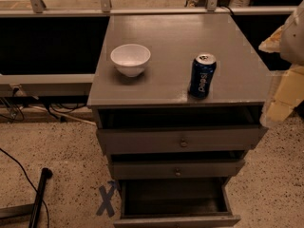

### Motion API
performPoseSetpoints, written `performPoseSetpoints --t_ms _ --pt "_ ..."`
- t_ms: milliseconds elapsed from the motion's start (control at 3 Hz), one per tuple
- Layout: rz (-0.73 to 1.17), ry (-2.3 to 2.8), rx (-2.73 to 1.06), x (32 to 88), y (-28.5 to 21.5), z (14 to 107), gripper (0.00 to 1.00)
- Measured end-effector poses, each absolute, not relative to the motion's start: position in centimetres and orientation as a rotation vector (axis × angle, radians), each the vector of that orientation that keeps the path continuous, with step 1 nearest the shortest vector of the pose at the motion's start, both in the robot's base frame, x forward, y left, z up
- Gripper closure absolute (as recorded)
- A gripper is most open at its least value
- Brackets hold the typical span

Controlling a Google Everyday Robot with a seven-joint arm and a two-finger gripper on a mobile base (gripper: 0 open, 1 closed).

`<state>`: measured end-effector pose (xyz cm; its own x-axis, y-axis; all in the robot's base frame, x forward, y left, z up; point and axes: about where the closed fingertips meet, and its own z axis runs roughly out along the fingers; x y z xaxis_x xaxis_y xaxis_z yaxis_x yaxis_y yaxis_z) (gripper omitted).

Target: Place pepsi can into bottom drawer

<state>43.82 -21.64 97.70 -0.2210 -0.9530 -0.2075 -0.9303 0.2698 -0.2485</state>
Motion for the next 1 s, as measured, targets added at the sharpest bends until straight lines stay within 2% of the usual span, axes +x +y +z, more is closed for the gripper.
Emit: performPoseSetpoints --t_ms 333,1000 --pt "-0.101 2.23 -1.723 43.8 -21.6 97.7 0.0" --pt "0.159 2.013 -1.593 48.8 -22.2 95.4 0.0"
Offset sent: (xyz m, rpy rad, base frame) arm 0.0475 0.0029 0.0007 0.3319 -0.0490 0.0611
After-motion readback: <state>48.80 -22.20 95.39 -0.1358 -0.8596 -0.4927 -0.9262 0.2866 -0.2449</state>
